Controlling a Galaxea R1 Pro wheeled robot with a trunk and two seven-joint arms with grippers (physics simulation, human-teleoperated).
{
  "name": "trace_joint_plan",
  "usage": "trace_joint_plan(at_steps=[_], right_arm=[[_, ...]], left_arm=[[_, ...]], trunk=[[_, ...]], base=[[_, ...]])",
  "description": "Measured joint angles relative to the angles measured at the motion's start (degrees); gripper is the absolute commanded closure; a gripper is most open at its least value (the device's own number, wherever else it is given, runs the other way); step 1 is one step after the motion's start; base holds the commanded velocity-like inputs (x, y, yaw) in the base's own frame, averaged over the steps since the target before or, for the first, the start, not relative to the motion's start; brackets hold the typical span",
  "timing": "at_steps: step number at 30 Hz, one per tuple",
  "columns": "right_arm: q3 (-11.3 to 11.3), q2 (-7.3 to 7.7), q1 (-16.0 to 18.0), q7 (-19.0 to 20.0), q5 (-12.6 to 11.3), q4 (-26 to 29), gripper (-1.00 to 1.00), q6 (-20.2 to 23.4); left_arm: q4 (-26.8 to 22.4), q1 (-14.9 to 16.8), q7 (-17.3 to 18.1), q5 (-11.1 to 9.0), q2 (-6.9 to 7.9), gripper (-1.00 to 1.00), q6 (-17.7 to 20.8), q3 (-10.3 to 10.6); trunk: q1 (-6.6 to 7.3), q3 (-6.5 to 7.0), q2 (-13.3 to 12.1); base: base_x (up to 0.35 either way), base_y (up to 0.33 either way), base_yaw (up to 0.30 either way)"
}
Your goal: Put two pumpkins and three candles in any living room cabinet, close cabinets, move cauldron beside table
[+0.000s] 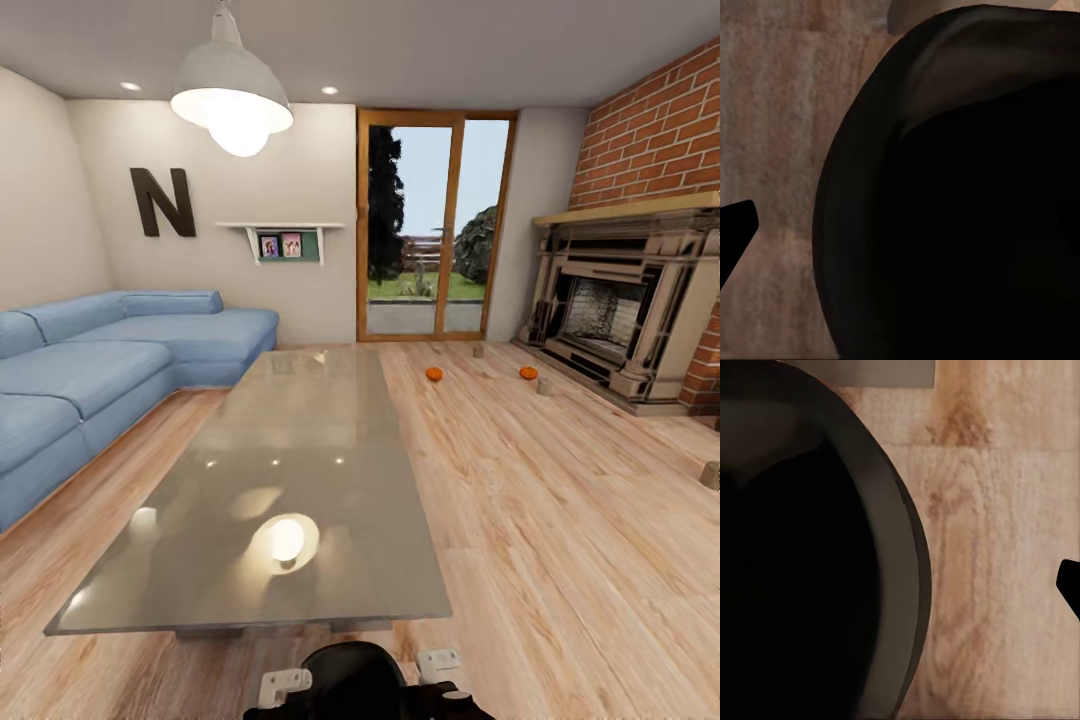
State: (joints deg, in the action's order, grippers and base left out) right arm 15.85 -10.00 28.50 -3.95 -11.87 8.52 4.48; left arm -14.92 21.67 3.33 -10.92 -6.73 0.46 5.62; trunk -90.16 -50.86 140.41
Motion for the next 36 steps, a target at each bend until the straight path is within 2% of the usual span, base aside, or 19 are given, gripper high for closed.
trace_joint_plan(at_steps=[19, 32, 36], right_arm=[[0.0, 0.00, 0.0, 0.0, 0.0, 0.0, -1.00, 0.0], [0.0, 0.00, 0.0, 0.2, 0.0, 0.0, -1.00, 0.0], [0.0, 0.00, 0.0, 0.4, 0.0, 0.0, -1.00, 0.0]], left_arm=[[0.0, 0.0, -0.1, -0.5, -0.48, -1.00, 0.6, -0.4], [-0.1, 0.1, -0.4, -0.7, -0.69, -1.00, 1.6, -0.7], [0.1, 0.1, -0.3, -2.0, -0.28, -1.00, 2.6, -1.6]], trunk=[[0.01, 0.00, 0.0], [2.86, 2.33, -5.2], [3.74, 3.05, -6.8]], base=[[-0.033, 0.000, 0.000], [0.000, 0.000, 0.000], [0.000, 0.000, 0.000]])
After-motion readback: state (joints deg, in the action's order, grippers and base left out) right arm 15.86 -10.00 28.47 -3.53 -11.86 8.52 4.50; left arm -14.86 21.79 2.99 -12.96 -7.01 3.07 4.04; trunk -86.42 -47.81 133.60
